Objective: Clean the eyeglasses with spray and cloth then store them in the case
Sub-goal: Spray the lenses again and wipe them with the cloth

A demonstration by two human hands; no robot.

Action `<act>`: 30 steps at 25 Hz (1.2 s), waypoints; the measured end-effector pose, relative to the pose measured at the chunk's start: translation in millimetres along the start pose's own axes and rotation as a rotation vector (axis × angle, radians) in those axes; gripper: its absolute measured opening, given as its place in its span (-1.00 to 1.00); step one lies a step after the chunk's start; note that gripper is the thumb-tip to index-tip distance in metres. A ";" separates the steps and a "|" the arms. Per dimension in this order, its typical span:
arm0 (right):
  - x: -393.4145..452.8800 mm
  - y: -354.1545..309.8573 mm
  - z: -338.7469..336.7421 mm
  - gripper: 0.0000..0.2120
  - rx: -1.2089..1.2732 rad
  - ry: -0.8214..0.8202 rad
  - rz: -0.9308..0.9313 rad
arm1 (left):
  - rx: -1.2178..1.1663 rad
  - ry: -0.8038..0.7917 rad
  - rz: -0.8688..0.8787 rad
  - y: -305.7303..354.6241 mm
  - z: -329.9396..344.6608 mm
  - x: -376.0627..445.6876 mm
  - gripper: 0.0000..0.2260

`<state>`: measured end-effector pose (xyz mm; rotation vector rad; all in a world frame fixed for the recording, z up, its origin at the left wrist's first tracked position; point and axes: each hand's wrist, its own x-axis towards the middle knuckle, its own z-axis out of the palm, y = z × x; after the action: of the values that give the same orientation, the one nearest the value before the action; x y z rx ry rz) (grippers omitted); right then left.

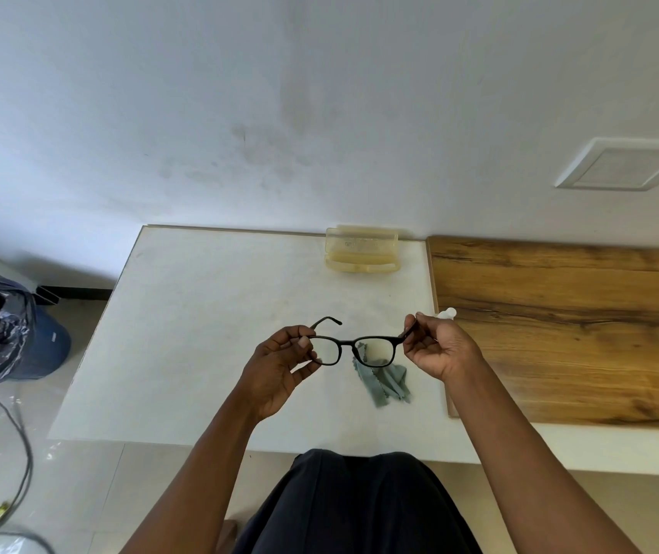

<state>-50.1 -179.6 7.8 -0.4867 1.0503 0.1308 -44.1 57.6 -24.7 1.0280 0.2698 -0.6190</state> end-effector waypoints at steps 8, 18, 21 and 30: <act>-24.8 -4.5 24.1 -0.80 -0.141 -0.128 -0.072 | -0.088 0.192 0.017 -10.7 13.2 6.3 -0.80; -42.3 9.7 38.6 -0.79 -0.489 -0.157 -0.455 | -0.112 0.259 -0.103 -10.0 33.1 5.9 -0.78; -42.5 20.8 36.9 -0.81 -0.560 -0.221 -0.581 | 0.132 0.187 0.005 -9.6 41.9 3.5 -0.81; -34.2 52.8 26.9 -0.81 -0.908 -0.342 -0.918 | 0.718 0.364 0.555 -20.2 63.3 0.5 -0.80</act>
<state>-63.2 -116.5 30.8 -1.6564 0.3009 -0.1394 -60.4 -4.5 -7.5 1.8286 0.0596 0.0041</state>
